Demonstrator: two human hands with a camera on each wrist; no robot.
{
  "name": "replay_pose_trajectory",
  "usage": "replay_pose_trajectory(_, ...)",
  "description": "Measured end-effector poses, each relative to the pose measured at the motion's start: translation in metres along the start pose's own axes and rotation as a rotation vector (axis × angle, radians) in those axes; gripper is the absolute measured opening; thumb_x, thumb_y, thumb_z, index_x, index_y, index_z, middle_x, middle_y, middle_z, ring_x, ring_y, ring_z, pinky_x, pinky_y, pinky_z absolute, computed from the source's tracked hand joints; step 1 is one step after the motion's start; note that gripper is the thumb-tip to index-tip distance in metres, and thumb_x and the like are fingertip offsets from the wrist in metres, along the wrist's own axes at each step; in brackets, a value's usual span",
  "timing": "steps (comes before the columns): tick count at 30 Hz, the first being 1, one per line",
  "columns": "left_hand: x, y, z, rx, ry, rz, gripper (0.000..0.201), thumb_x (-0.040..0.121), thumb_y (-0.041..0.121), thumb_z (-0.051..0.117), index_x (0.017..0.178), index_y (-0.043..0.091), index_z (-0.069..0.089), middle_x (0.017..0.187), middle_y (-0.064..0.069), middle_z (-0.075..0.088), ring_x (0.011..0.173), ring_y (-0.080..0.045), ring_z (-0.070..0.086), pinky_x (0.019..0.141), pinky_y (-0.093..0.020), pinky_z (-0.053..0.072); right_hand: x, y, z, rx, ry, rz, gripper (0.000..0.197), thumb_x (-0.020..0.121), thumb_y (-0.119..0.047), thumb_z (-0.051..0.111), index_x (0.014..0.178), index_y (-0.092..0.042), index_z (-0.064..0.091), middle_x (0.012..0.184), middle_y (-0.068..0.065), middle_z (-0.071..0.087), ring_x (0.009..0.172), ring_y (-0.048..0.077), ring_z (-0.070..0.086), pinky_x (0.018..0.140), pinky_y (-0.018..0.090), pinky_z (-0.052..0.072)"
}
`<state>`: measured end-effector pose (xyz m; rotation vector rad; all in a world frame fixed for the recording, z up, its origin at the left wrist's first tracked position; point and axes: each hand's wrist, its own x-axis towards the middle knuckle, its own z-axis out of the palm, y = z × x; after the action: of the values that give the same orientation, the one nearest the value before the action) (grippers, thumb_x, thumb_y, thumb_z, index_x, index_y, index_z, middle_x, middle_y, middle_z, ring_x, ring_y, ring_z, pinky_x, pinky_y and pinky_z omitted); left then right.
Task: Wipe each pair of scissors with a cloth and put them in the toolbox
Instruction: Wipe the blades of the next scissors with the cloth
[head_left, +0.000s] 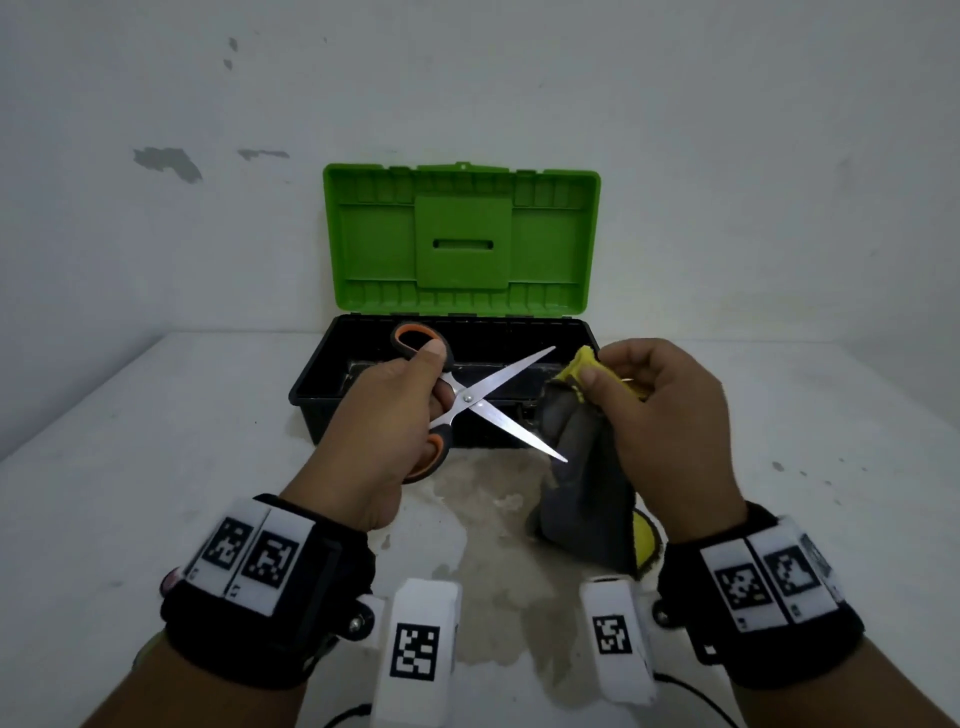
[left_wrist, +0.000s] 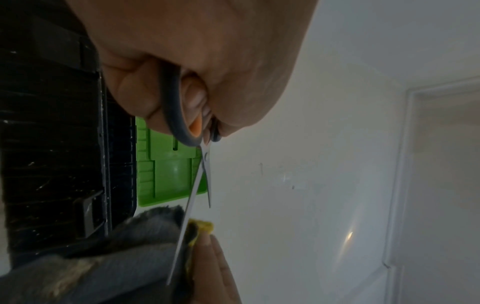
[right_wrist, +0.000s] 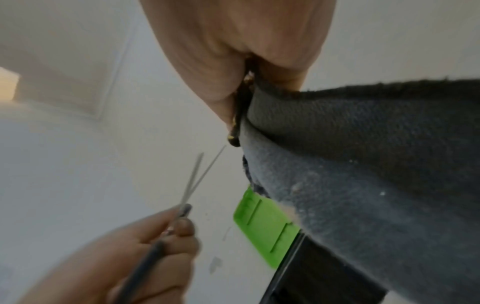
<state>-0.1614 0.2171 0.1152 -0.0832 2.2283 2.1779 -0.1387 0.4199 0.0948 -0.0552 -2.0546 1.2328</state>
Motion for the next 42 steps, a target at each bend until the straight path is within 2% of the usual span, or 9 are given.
replay_pose_trajectory(4, -0.002, -0.004, 0.009, -0.014, 0.031, -0.01, 0.043, 0.099, 0.047, 0.048, 0.07, 0.015, 0.053, 0.059, 0.003, 0.037, 0.048, -0.012, 0.031, 0.045, -0.024, 0.028, -0.009, -0.015, 0.009, 0.303, -0.146, 0.124, 0.012, 0.086, -0.008, 0.072, 0.097, -0.011, 0.069, 0.084, 0.002, 0.075, 0.075, 0.008, 0.071, 0.068, 0.015, 0.053)
replay_pose_trajectory(10, -0.005, -0.009, 0.012, -0.041, 0.054, 0.024, 0.043, 0.099, 0.048, 0.048, 0.073, 0.014, 0.052, 0.062, 0.0, 0.036, 0.043, -0.009, 0.03, 0.043, -0.022, 0.027, -0.019, -0.023, 0.013, 0.414, -0.339, 0.104, 0.016, 0.09, -0.006, 0.066, 0.105, -0.01, 0.07, 0.095, 0.001, 0.076, 0.089, 0.011, 0.071, 0.075, 0.019, 0.054)
replay_pose_trajectory(14, -0.007, -0.009, 0.013, -0.078, 0.059, 0.065, 0.044, 0.099, 0.046, 0.048, 0.071, 0.014, 0.053, 0.054, 0.004, 0.035, 0.041, -0.01, 0.028, 0.044, -0.024, 0.026, -0.028, -0.026, 0.009, 0.346, -0.367, 0.06, 0.02, 0.094, -0.02, 0.06, 0.084, -0.016, 0.077, 0.082, -0.006, 0.075, 0.079, 0.005, 0.067, 0.069, 0.013, 0.048)
replay_pose_trajectory(17, -0.01, -0.01, 0.015, -0.092, 0.042, 0.097, 0.044, 0.1, 0.045, 0.047, 0.069, 0.014, 0.051, 0.05, 0.007, 0.034, 0.04, -0.009, 0.028, 0.041, -0.023, 0.026, -0.03, -0.026, 0.012, 0.307, -0.308, 0.056, 0.014, 0.088, -0.022, 0.07, 0.076, -0.017, 0.076, 0.075, -0.006, 0.074, 0.07, 0.005, 0.067, 0.063, 0.013, 0.048)
replay_pose_trajectory(21, -0.013, -0.01, 0.018, -0.108, 0.032, 0.141, 0.045, 0.101, 0.042, 0.046, 0.069, 0.011, 0.049, 0.048, 0.009, 0.033, 0.039, -0.008, 0.026, 0.038, -0.021, 0.025, -0.029, -0.02, 0.018, 0.243, -0.25, 0.084, 0.012, 0.076, -0.023, 0.083, 0.08, -0.019, 0.072, 0.078, -0.005, 0.073, 0.074, 0.007, 0.068, 0.063, 0.018, 0.053)
replay_pose_trajectory(24, -0.014, -0.008, 0.02, -0.108, 0.037, 0.142, 0.046, 0.102, 0.041, 0.045, 0.067, 0.011, 0.048, 0.045, 0.01, 0.033, 0.037, -0.007, 0.027, 0.036, -0.02, 0.026, -0.029, -0.022, 0.021, 0.107, -0.312, 0.019, 0.009, 0.081, -0.03, 0.078, 0.085, -0.023, 0.077, 0.079, -0.01, 0.073, 0.074, 0.003, 0.066, 0.066, 0.017, 0.052)
replay_pose_trajectory(28, -0.013, -0.007, 0.022, -0.065, 0.062, 0.142, 0.049, 0.101, 0.043, 0.046, 0.063, 0.013, 0.048, 0.042, 0.011, 0.035, 0.035, -0.006, 0.031, 0.037, -0.018, 0.028, -0.03, -0.025, 0.028, 0.053, -0.404, -0.054, 0.023, 0.091, -0.031, 0.067, 0.075, -0.016, 0.074, 0.067, 0.0, 0.064, 0.062, 0.011, 0.057, 0.055, 0.017, 0.042)
replay_pose_trajectory(37, -0.017, -0.006, 0.021, -0.133, 0.071, 0.08, 0.044, 0.101, 0.039, 0.049, 0.066, 0.011, 0.05, 0.044, 0.01, 0.035, 0.036, -0.004, 0.028, 0.035, -0.017, 0.026, -0.028, -0.027, 0.021, 0.051, -0.455, 0.004, 0.025, 0.094, -0.034, 0.062, 0.072, -0.029, 0.073, 0.065, -0.014, 0.065, 0.062, 0.001, 0.059, 0.055, 0.01, 0.042)
replay_pose_trajectory(42, -0.019, -0.005, 0.021, -0.137, 0.09, 0.071, 0.044, 0.1, 0.041, 0.05, 0.067, 0.012, 0.051, 0.046, 0.008, 0.036, 0.039, -0.007, 0.029, 0.038, -0.018, 0.026, -0.031, -0.026, 0.014, 0.015, -0.431, 0.016, 0.027, 0.094, -0.037, 0.061, 0.075, -0.024, 0.074, 0.069, -0.004, 0.066, 0.065, 0.009, 0.06, 0.058, 0.023, 0.047)
